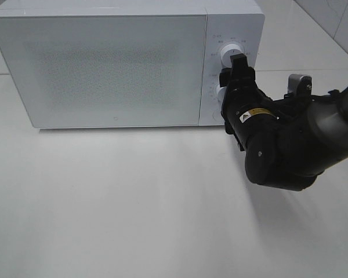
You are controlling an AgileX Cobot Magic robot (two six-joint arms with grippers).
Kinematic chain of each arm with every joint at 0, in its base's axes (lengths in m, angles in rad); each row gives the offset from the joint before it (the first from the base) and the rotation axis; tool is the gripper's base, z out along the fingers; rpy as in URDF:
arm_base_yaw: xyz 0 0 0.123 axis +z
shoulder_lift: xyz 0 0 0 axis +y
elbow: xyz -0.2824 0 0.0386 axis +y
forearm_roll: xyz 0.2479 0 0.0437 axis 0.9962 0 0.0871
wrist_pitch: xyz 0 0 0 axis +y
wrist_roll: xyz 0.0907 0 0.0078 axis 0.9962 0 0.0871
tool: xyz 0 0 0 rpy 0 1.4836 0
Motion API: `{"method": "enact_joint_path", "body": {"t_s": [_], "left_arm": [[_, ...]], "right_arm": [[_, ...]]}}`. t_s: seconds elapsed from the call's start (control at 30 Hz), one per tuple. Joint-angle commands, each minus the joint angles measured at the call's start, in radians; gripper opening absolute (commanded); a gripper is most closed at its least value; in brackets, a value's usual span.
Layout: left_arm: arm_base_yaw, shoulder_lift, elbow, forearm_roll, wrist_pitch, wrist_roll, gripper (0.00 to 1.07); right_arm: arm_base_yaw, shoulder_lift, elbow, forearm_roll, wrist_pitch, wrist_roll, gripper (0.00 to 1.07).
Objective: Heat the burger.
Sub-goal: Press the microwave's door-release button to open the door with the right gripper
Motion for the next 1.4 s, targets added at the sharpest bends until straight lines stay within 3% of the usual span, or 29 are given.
{"method": "enact_joint_path", "body": {"t_s": [0.03,0.47,1.4], "left_arm": [[0.002,-0.017,0.003,-0.001,-0.007,0.001,1.02],[0.002,-0.017,0.003,-0.001,-0.007,0.001,1.02],[0.002,-0.017,0.003,-0.001,-0.007,0.001,1.02]], "right_arm": [[-0.004,-0.05,0.029,-0.051,0.022,-0.056,0.7],[-0.004,-0.251,0.165,-0.066,0.175,-0.41,0.7],[-0.008,-0.544,0.176,-0.175,0.795,-1.319,0.7]]}}
